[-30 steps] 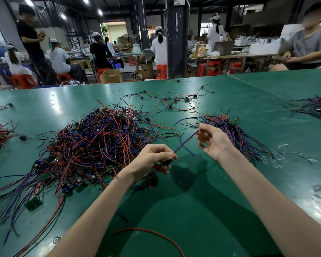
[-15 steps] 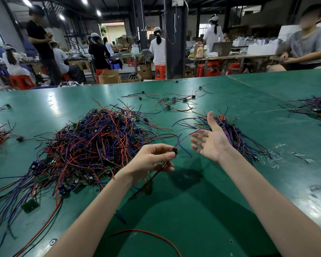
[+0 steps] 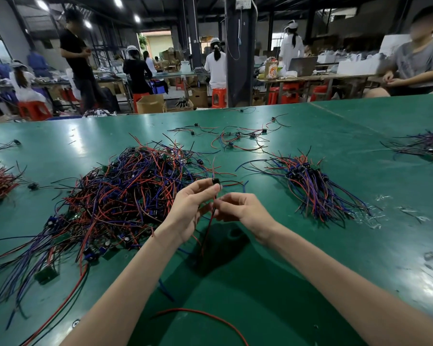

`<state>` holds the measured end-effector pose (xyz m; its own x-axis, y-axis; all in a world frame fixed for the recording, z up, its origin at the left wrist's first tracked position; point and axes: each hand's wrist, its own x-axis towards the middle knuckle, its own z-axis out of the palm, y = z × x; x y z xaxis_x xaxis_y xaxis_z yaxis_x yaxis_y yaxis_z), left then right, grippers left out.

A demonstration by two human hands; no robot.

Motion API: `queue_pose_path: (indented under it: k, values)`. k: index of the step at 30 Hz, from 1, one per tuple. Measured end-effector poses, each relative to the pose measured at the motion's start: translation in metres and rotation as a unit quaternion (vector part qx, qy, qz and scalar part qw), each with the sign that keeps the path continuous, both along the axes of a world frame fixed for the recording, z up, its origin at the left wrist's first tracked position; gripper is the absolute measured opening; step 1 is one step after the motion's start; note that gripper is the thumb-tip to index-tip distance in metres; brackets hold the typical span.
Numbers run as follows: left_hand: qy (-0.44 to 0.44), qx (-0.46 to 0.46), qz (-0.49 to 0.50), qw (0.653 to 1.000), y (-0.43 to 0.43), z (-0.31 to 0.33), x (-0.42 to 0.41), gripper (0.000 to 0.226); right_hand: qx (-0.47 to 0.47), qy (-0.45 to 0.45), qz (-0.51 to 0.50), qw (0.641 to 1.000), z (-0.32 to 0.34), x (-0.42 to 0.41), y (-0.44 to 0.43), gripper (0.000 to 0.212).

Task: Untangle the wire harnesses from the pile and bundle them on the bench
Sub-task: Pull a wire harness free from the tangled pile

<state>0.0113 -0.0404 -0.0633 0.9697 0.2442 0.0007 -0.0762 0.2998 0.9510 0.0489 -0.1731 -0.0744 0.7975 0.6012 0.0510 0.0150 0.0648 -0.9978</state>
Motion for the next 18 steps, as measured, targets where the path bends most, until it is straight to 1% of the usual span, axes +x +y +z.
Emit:
queue_pose_path:
  k: [4,7,10,13,18]
  values:
    - [-0.005,0.014,0.015,1.0,-0.0033,-0.001,-0.0003,0.01,0.043,0.018,-0.022,0.999,-0.0006,-0.0054,0.003,0.012]
    - [-0.009,0.038,0.022,0.999,-0.0037,-0.0033,-0.0009,0.014,0.061,0.033,-0.04,0.997,0.0013,-0.0058,0.0029,0.014]
    - [-0.02,0.063,0.034,0.997,-0.0028,-0.0042,-0.0023,0.017,0.05,0.029,-0.049,0.997,0.0028,-0.0067,0.0018,0.017]
    - [-0.033,0.071,0.059,0.995,-0.0031,-0.0038,-0.0013,0.019,0.027,0.025,-0.043,0.998,0.0043,-0.0068,0.0002,0.013]
    - [-0.055,0.029,0.106,0.992,0.0033,0.0009,0.0005,0.019,0.009,0.043,0.002,0.999,0.0069,-0.0046,-0.0037,0.008]
